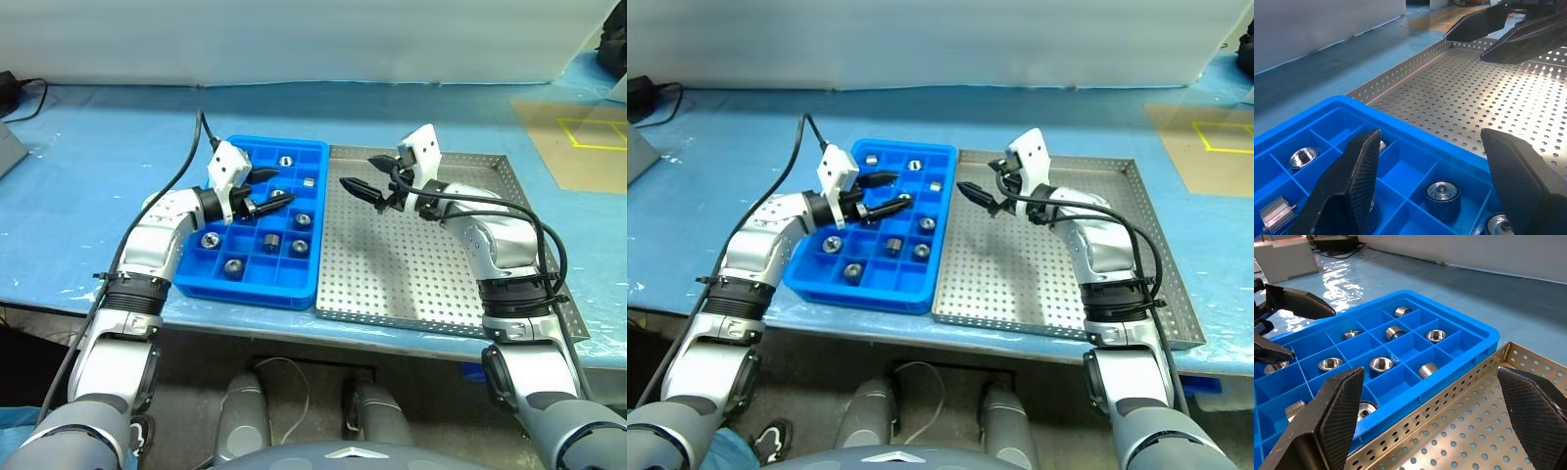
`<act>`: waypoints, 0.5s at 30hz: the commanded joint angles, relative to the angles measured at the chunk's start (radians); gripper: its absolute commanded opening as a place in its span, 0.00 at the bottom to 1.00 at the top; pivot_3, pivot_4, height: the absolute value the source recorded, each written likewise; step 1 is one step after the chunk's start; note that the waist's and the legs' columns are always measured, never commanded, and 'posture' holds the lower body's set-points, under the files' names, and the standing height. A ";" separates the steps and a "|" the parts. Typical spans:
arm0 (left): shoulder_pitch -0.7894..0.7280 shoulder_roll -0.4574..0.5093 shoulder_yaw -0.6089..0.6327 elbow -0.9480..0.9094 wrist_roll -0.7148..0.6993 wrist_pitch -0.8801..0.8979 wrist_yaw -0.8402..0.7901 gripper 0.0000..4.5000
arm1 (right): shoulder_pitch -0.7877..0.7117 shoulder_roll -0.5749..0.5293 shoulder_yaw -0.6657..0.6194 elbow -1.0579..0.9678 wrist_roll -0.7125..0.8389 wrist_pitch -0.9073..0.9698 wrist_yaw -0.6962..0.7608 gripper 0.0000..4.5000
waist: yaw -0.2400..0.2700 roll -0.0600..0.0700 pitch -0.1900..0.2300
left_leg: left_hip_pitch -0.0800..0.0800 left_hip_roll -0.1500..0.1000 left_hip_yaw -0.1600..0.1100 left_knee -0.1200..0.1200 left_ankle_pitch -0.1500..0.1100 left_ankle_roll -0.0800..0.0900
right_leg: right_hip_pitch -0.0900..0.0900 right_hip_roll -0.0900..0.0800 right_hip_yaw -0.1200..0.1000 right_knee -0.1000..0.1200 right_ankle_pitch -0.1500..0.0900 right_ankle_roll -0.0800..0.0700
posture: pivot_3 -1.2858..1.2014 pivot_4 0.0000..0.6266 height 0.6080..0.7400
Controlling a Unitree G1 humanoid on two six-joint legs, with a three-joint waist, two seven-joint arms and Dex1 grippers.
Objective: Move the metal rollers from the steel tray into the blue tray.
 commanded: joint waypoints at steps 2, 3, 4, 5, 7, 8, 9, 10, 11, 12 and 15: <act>0.005 0.003 0.015 -0.048 -0.001 -0.011 0.008 0.77 | -0.012 -0.009 -0.002 -0.037 0.015 -0.007 0.011 0.99 | 0.000 0.000 0.000 | 0.000 0.000 0.000 0.000 0.000 0.000 | 0.000 0.000 0.000 0.000 0.000 0.000 | 0.53 0.24 1.00; 0.008 0.004 0.015 -0.054 -0.003 -0.008 0.008 0.77 | -0.013 -0.007 -0.001 -0.037 0.016 -0.007 0.012 0.99 | 0.000 0.000 0.000 | 0.000 0.000 0.000 -0.001 0.000 0.000 | 0.000 0.000 0.000 -0.001 0.000 0.000 | 0.53 0.24 1.00; 0.010 0.006 0.017 -0.058 -0.004 -0.005 0.009 0.77 | -0.014 -0.006 0.000 -0.035 0.016 -0.008 0.014 0.99 | 0.000 0.000 0.000 | 0.000 0.000 0.000 -0.001 0.000 0.000 | 0.000 0.000 0.000 -0.001 0.000 0.000 | 0.53 0.24 1.00; 0.012 0.007 0.020 -0.061 -0.006 -0.004 0.010 0.77 | -0.015 -0.005 0.001 -0.033 0.016 -0.009 0.017 0.99 | 0.001 0.000 0.000 | 0.000 0.000 0.000 -0.001 0.000 0.000 | 0.000 0.000 0.000 -0.001 0.000 0.000 | 0.53 0.24 1.00; 0.016 0.010 0.023 -0.068 -0.008 -0.001 0.011 0.77 | -0.017 -0.003 0.003 -0.031 0.016 -0.011 0.021 0.99 | 0.001 0.000 0.000 | 0.000 0.000 0.000 -0.002 0.000 0.000 | 0.000 0.000 -0.001 -0.002 0.000 0.000 | 0.54 0.24 1.00; 0.018 0.011 0.023 -0.072 -0.009 0.001 0.011 0.77 | -0.018 -0.002 0.003 -0.030 0.017 -0.012 0.023 0.99 | 0.001 0.000 0.000 | 0.000 0.000 0.000 -0.002 0.000 0.000 | 0.000 0.000 -0.001 -0.002 0.000 0.000 | 0.54 0.24 1.00; 0.021 0.012 0.025 -0.078 -0.010 0.005 0.012 0.77 | -0.019 -0.002 0.003 -0.029 0.016 -0.013 0.024 0.99 | 0.001 0.000 0.000 | 0.000 0.000 0.000 -0.003 0.000 0.000 | 0.000 0.000 -0.001 -0.003 0.000 0.000 | 0.54 0.24 1.00; 0.024 0.014 0.025 -0.084 -0.011 0.008 0.013 0.77 | -0.020 -0.002 0.003 -0.028 0.017 -0.014 0.027 0.99 | 0.001 0.000 0.000 | 0.000 0.000 0.000 -0.004 0.000 0.000 | 0.000 0.000 -0.001 -0.003 0.000 0.000 | 0.54 0.24 1.00; 0.026 0.015 0.026 -0.089 -0.011 0.010 0.016 0.77 | -0.021 -0.001 0.004 -0.027 0.019 -0.015 0.030 0.99 | 0.001 0.000 0.000 | 0.000 0.000 0.000 -0.004 0.000 0.000 | 0.000 0.000 -0.001 -0.004 0.000 0.000 | 0.54 0.24 1.00; 0.027 0.017 0.028 -0.093 -0.012 0.013 0.017 0.77 | -0.022 -0.001 0.004 -0.024 0.019 -0.016 0.032 0.99 | 0.001 0.000 0.000 | 0.000 0.000 0.000 -0.005 0.000 0.000 | 0.000 0.000 -0.001 -0.004 0.000 0.000 | 0.54 0.24 1.00; 0.029 0.023 0.032 -0.102 -0.016 0.020 0.018 0.77 | -0.031 0.003 0.007 -0.014 0.016 -0.019 0.033 0.99 | 0.001 0.000 0.000 | 0.000 0.000 0.000 -0.006 0.000 0.000 | 0.000 0.000 -0.002 -0.006 0.000 0.000 | 0.54 0.24 1.00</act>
